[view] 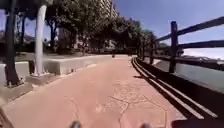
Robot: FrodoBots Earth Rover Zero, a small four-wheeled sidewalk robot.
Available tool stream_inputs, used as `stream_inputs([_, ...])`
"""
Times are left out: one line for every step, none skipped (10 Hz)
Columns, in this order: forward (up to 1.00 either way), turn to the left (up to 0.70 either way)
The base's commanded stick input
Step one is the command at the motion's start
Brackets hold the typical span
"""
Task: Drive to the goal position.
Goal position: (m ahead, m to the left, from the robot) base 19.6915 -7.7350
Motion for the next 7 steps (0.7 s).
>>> stream_inputs([1.00,0.00])
stream_inputs([1.00,0.00])
stream_inputs([1.00,0.00])
stream_inputs([1.00,0.00])
stream_inputs([1.00,0.00])
stream_inputs([1.00,0.00])
stream_inputs([1.00,0.00])
